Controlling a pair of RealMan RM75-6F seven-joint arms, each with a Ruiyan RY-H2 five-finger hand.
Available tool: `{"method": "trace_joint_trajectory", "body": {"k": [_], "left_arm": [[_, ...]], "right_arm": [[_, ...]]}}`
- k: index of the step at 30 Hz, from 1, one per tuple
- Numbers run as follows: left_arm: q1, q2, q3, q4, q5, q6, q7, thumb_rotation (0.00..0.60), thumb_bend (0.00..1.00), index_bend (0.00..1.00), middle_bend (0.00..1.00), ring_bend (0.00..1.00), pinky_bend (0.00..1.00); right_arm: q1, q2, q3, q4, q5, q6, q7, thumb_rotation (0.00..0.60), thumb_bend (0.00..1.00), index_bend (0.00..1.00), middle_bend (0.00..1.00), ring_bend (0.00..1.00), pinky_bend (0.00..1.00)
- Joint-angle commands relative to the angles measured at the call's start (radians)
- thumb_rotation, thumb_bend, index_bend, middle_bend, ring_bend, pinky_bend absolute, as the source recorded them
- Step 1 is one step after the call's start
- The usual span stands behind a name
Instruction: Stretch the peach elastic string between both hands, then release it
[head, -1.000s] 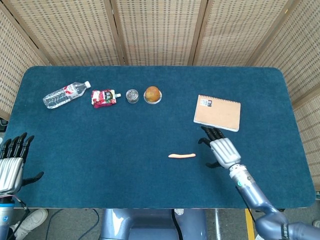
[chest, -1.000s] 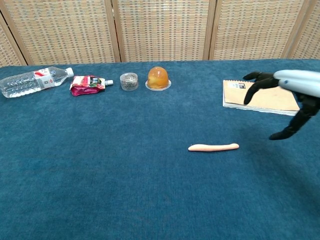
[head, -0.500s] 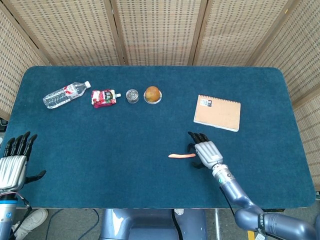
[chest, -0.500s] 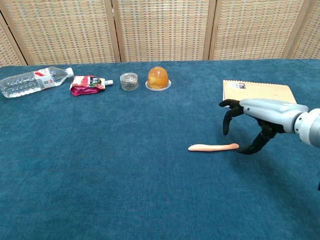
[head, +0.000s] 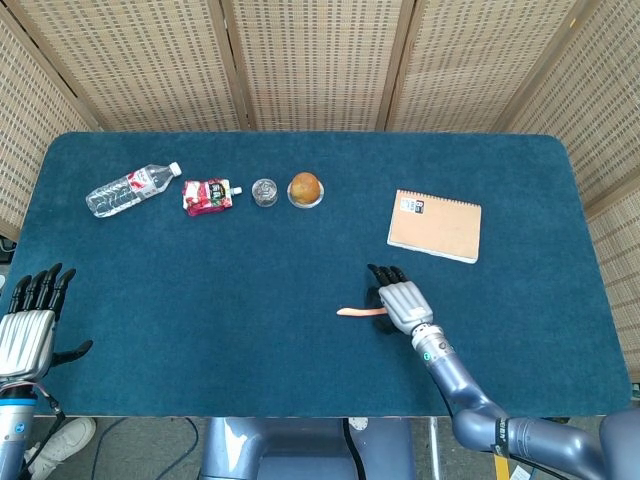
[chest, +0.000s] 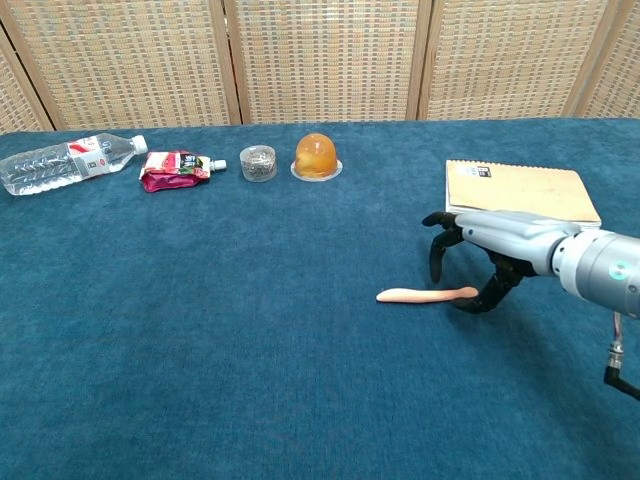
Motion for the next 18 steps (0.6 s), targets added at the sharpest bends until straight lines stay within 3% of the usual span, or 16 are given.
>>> {"method": "trace_joint_trajectory", "body": {"k": [1,18], "left_arm": [[-0.001,0.0,0.0,0.0,-0.001,0.0,0.0,0.6,0.0,0.0,0.0,0.0,0.0],[-0.005,0.0,0.004,0.003,-0.004,-0.003,-0.007,0.6,0.0,0.0,0.0,0.0,0.0]], "right_arm": [[0.003,-0.007,-0.003,0.007,0.001,0.0,0.005,0.6,0.5,0.47,0.02,0.0,0.0],[0.026,-0.042,-0.015,0.051,0.018,-0.005,0.023,0.6,0.52,0.51,0.02,0.0,0.0]]}}
